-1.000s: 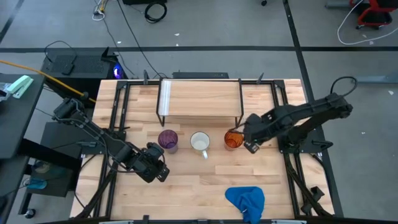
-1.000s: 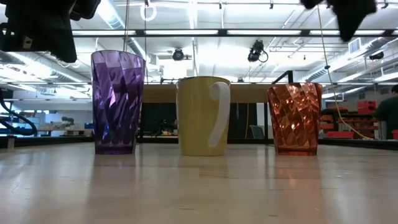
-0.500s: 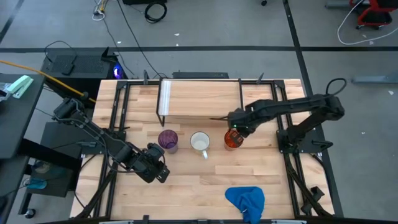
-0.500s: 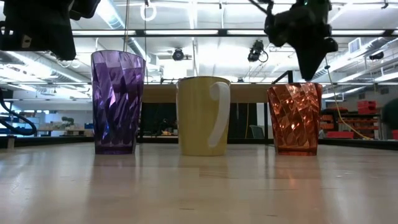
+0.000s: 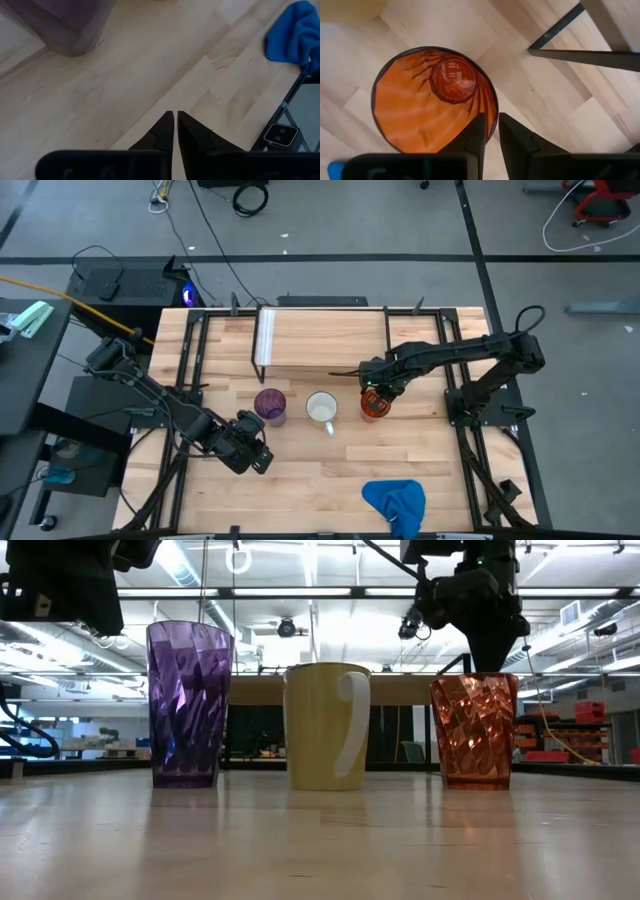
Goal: Stack small to large cups/mugs on shelf
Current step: Put the orange glass on the shelf
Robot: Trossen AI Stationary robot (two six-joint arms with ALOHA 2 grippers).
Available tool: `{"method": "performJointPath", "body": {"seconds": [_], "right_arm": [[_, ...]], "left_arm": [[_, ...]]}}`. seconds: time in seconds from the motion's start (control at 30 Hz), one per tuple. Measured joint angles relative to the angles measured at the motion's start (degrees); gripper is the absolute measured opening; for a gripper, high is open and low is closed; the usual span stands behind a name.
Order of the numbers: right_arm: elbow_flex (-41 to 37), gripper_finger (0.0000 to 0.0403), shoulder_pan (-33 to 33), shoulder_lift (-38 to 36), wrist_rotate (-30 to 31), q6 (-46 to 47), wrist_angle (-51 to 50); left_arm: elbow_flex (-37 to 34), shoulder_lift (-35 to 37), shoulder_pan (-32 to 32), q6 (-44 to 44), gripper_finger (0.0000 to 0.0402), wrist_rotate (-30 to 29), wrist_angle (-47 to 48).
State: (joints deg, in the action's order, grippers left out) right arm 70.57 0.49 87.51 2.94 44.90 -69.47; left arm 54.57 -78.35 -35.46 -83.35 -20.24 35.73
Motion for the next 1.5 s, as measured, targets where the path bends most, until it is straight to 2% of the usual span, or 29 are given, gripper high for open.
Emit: {"method": "performJointPath", "body": {"seconds": [0.73, 0.87, 1.17, 1.5], "right_arm": [[0.0, 0.0059, 0.0, 1.7, -0.4, -0.5, 0.9], [0.0, 0.0065, 0.0, 2.4, -2.4, -1.6, 0.3], [0.0, 0.0090, -0.1, 2.8, -1.4, -1.6, 0.9], [-0.7, 0.0090, -1.5, 2.8, -1.3, -1.6, 3.1]], "left_arm": [[0.0, 0.0, 0.0, 0.1, 0.0030, 0.6, 0.0], [0.0, 0.0, 0.0, 0.2, 0.0026, 0.6, 0.0], [0.0, 0.0, 0.0, 0.2, 0.0036, 0.6, 0.0], [0.0, 0.0, 0.0, 0.2, 0.0030, 0.6, 0.0]]}}
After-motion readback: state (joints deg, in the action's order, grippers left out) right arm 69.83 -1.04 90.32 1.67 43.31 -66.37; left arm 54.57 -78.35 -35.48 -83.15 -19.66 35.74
